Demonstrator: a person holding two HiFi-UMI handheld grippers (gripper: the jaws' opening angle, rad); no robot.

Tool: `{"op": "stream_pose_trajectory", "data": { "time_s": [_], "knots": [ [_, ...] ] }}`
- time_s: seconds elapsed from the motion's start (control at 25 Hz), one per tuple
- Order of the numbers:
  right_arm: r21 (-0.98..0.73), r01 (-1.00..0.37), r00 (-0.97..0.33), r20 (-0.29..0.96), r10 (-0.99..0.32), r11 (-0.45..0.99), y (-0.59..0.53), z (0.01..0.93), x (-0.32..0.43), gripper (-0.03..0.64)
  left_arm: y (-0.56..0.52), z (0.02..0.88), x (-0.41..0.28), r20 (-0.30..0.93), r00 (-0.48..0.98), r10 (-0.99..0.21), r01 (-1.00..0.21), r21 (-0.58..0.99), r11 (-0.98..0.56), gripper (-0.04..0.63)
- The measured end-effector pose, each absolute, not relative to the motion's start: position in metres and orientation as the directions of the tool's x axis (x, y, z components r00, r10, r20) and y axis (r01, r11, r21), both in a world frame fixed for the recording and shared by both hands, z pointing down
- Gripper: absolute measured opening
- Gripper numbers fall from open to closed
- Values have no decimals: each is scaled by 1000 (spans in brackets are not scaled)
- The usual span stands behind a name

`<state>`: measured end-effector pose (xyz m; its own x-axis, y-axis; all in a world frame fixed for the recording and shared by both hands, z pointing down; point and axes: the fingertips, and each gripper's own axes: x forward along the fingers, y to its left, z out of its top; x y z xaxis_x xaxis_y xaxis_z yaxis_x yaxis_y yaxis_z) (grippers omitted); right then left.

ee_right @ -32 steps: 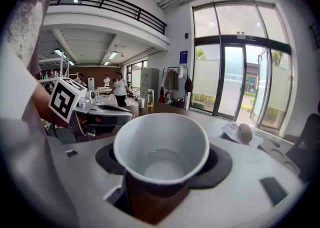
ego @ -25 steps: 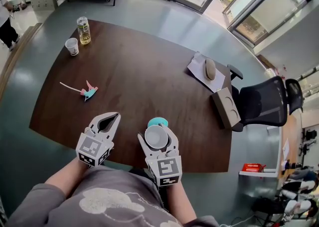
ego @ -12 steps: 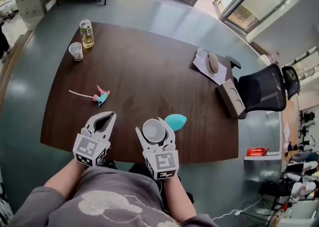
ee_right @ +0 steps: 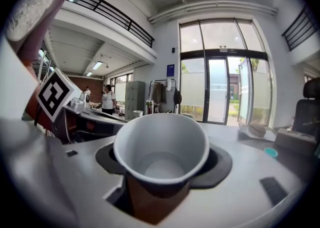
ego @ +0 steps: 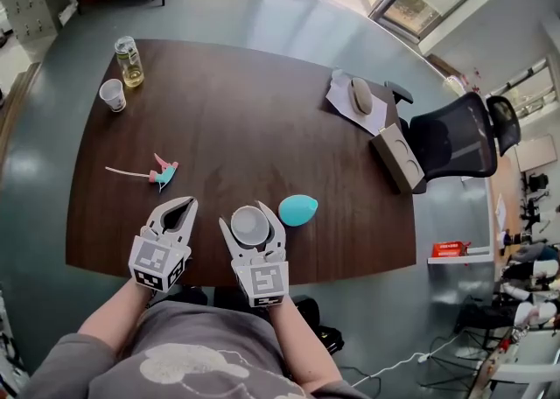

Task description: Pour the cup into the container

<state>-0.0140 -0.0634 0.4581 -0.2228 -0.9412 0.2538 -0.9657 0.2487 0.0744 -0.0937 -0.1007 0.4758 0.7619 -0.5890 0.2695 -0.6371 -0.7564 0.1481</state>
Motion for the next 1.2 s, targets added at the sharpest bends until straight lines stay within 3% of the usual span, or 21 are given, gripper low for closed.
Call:
{"op": "stream_pose_trajectory", "data": {
  "time_s": [0.68, 1.2],
  "knots": [
    [15, -941, -314, 331, -890, 338, -83, 518, -19, 301, -120, 511, -81, 312, 703, -639, -698, 130, -705, 6],
    [-1, -944, -306, 386, -870, 331, -96, 547, -20, 301, -126, 529, -80, 333, 699, -633, -702, 154, -695, 6]
  ]
}}
